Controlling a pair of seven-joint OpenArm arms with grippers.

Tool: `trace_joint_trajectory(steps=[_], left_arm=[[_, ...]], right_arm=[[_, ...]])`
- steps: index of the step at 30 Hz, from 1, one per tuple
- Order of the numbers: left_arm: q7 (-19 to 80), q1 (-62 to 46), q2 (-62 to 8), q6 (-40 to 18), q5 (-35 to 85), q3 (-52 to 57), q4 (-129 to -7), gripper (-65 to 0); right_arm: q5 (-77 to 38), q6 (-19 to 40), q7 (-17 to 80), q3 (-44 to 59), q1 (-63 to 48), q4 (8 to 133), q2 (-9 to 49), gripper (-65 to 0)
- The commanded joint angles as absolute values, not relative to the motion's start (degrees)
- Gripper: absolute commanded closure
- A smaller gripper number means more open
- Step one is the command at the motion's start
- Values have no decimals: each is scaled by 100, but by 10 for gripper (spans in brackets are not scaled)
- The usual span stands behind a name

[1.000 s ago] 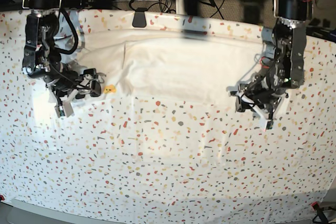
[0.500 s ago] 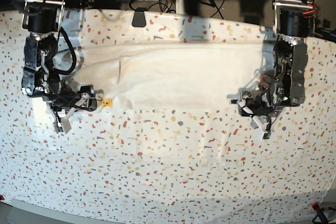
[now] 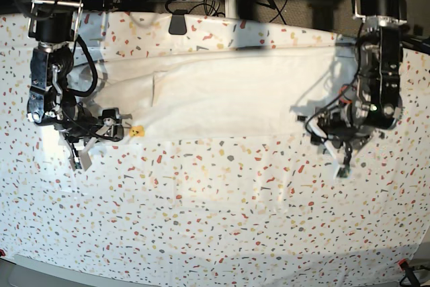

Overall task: Fold the T-shirt properly
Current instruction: 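Lower both grippers onto the folded shirt's edge and grasp it, then fold the grasped shirt edge over toward the robot with both grippers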

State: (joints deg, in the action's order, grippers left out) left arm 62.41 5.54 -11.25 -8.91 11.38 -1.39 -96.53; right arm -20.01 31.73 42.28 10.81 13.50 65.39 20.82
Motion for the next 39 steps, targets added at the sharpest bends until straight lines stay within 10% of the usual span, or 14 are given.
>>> trace_joint_trajectory(steps=[1, 39], left_arm=[[6084, 611, -1146, -803, 1135, -117, -9758, -279], [5710, 729, -1111, -1125, 449, -121, -7271, -279]], right_arm=[[-1992, 3168, 4287, 1085, 1455, 6600, 2156, -342], [-1986, 3146, 4191, 1085, 1459, 6598, 2158, -342]])
